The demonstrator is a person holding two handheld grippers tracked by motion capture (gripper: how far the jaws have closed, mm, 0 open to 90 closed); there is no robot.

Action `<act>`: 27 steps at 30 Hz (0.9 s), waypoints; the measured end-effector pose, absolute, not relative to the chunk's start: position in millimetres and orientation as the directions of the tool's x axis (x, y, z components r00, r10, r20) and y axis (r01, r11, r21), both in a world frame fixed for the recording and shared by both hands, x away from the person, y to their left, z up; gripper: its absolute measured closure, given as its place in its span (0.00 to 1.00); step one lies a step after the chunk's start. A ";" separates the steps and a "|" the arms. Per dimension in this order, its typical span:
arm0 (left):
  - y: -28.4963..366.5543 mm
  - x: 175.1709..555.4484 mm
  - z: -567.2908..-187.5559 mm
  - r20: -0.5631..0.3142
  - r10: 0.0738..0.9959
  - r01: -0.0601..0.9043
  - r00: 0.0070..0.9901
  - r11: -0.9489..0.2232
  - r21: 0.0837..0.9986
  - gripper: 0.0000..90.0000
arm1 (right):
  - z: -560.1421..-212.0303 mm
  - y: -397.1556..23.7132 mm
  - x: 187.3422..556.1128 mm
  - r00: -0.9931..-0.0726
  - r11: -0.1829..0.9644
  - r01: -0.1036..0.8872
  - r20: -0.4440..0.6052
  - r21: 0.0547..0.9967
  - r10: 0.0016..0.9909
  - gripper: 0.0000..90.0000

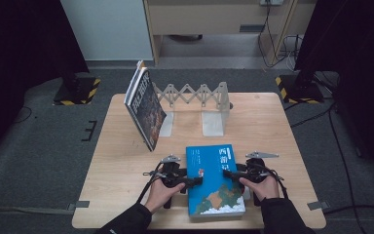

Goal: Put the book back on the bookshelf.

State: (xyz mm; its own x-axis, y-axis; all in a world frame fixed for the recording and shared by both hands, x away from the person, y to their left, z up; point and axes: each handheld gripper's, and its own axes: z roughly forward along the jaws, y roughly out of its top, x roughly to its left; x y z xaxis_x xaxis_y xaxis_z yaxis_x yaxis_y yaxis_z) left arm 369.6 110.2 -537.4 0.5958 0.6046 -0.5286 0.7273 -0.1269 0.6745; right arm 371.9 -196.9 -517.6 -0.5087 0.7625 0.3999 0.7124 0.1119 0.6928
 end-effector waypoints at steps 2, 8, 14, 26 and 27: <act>110.4 369.7 -537.7 -0.530 0.603 0.727 0.596 -0.126 0.675 0.08 | -517.8 -195.8 371.3 -0.508 0.109 0.713 0.404 0.692 0.760 0.27; 103.6 366.7 -538.2 -0.514 0.613 0.716 0.600 -0.124 0.687 0.00 | -518.7 -194.4 371.2 -0.514 0.113 0.715 0.409 0.690 0.754 0.27; 105.7 367.9 -539.0 -0.529 0.596 0.718 0.604 -0.119 0.685 0.00 | -518.8 -194.0 370.8 -0.512 0.111 0.715 0.409 0.691 0.755 0.27; 105.7 366.7 -539.2 -0.522 0.607 0.715 0.599 -0.113 0.690 0.01 | -519.0 -194.1 371.2 -0.513 0.110 0.715 0.410 0.691 0.754 0.26; 105.5 366.6 -539.2 -0.522 0.608 0.715 0.599 -0.112 0.690 0.01 | -519.0 -194.1 371.2 -0.513 0.110 0.715 0.410 0.691 0.754 0.26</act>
